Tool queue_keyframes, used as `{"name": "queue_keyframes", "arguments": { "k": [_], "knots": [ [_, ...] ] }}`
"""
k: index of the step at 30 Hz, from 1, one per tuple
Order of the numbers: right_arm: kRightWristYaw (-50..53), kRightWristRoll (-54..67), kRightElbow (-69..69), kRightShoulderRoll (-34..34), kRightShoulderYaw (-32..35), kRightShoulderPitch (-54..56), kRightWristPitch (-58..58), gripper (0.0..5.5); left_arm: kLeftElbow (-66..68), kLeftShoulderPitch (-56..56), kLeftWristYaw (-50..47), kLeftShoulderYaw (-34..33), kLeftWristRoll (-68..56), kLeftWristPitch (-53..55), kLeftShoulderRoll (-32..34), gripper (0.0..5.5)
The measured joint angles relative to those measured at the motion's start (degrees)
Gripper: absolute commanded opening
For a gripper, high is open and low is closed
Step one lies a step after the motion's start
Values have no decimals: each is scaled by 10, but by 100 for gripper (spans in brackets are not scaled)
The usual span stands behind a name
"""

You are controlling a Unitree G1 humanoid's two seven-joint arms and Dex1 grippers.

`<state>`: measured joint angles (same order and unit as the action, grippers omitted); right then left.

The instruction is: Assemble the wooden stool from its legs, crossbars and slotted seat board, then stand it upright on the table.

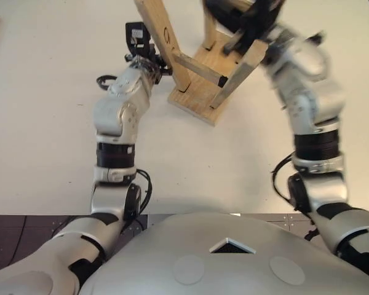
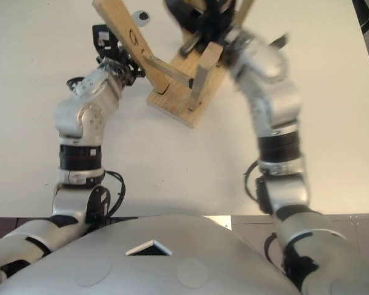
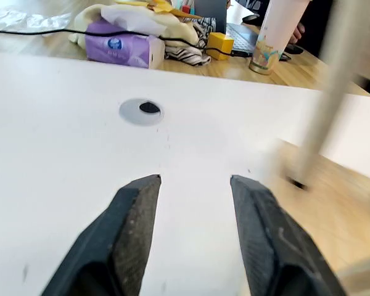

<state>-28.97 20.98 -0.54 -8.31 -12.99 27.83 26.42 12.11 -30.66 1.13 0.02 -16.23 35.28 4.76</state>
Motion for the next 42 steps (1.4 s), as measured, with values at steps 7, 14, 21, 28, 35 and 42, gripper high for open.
{"name": "queue_keyframes", "arguments": {
  "k": [7,14,21,28,35,42],
  "knots": [
    [35,-57,-12,56,-28,53,-18,0,237,-123,84,-19,27,-191,-1,206],
    [132,64,198,122,84,80,37,56,42,53,137,-112,-27,-266,51,255],
    [345,377,212,144,263,202,135,157,-196,304,287,-99,-88,-180,149,346],
    [218,368,-14,-172,346,289,205,246,-272,397,404,-49,-134,-129,198,428],
    [35,337,-119,-271,386,61,236,246,-282,393,418,-9,-129,-126,199,428],
    [-193,189,-195,-358,331,-39,70,246,-320,384,415,54,-129,-111,179,428]
  ]
}}
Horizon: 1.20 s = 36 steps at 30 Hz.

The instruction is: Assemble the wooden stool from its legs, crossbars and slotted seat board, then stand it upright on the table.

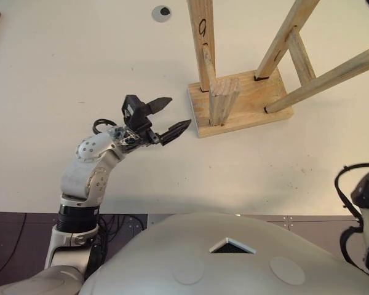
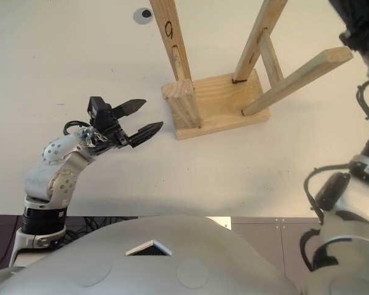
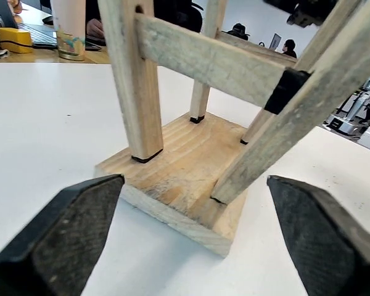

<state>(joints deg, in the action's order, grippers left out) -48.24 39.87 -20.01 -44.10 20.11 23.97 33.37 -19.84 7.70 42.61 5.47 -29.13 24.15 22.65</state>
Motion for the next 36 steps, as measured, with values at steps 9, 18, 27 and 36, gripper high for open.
{"name": "queue_keyframes", "arguments": {
  "k": [9,18,27,36],
  "knots": [
    [-253,-198,-30,-34,-213,-78,-199,246,51,-70,7,64,20,6,-28,428],
    [-309,-224,-6,28,-278,-59,-220,248,116,-108,48,65,33,-3,-18,329],
    [-321,-269,-86,25,-291,-52,-314,367,188,-147,121,73,74,-44,20,327],
    [-363,-190,72,-15,-267,-137,-147,370,182,-159,181,38,36,-6,61,300]
  ]
}}
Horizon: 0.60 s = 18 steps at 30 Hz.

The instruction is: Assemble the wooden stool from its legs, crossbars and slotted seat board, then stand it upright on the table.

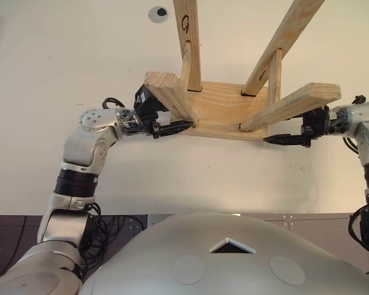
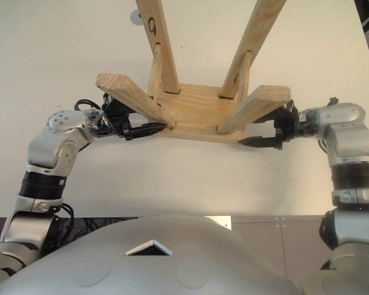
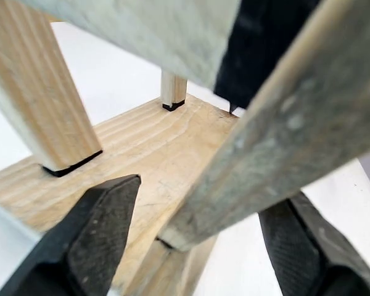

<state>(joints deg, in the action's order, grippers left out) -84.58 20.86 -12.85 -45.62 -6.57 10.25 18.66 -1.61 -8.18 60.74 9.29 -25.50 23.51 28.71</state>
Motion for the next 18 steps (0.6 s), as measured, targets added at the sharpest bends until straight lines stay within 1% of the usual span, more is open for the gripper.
{"name": "queue_keyframes", "arguments": {
  "k": [1,6,8,11,14,16,18],
  "knots": [
    [10,12,15,1,4,-9,17,370,0,-1,3,0,0,1,0,283],
    [73,31,36,30,14,-29,77,282,5,-1,4,7,-6,17,-20,202],
    [90,48,33,48,18,-20,119,242,5,-4,2,5,-11,26,-28,193],
    [96,66,22,48,16,12,179,189,-2,-9,0,-18,-60,94,-31,192],
    [70,68,7,37,-7,54,236,180,-13,-13,-8,-45,-109,166,-30,190],
    [45,84,-1,18,-25,91,301,180,-30,-15,-27,-63,-149,222,-33,188],
    [22,95,-16,17,-35,134,380,176,-45,-18,-70,-103,-205,300,-43,188]
  ]
}}
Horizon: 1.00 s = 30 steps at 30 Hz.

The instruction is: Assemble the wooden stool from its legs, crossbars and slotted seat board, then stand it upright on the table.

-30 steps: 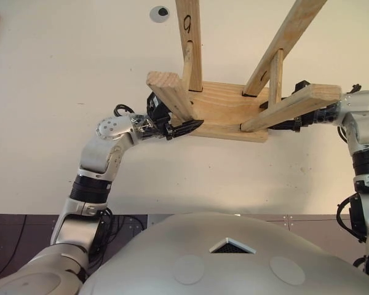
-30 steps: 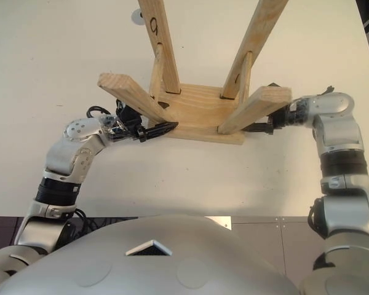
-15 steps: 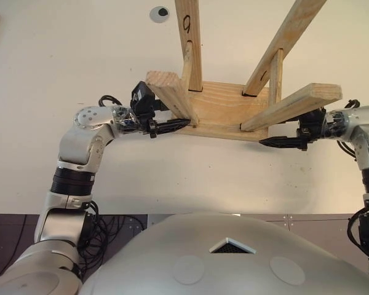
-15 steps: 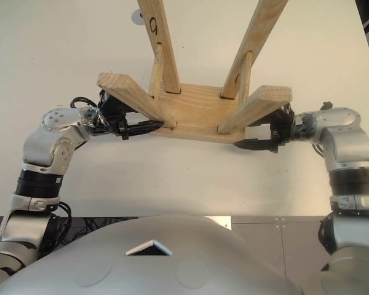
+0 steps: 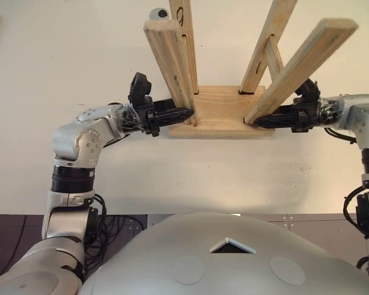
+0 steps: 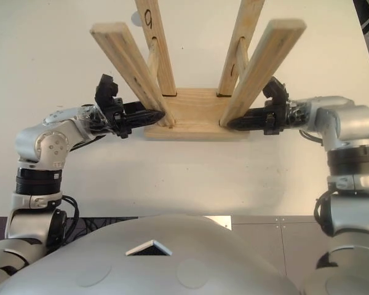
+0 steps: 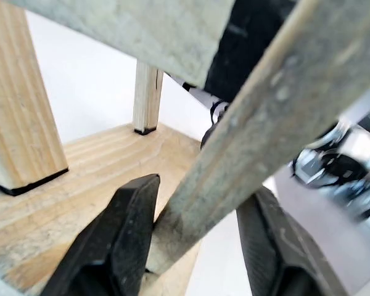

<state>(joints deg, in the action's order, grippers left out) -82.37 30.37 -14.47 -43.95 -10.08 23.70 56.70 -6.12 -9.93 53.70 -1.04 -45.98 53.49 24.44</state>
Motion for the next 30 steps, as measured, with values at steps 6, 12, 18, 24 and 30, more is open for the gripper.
{"name": "queue_keyframes", "arguments": {
  "k": [6,12,18,24,30],
  "knots": [
    [-34,35,-152,29,-37,175,225,150,86,-143,-247,-180,-127,246,-79,211],
    [-52,7,-246,46,-81,245,195,209,161,-219,-398,-283,-136,339,-137,362],
    [-44,-11,-349,52,-44,270,138,327,183,-235,-423,-320,-121,308,-127,390],
    [57,-11,-429,53,76,271,70,327,109,-169,-329,-253,-21,85,-83,390],
    [169,-11,-331,44,228,150,-167,347,75,-28,-145,-106,176,-232,5,413]
  ]
}}
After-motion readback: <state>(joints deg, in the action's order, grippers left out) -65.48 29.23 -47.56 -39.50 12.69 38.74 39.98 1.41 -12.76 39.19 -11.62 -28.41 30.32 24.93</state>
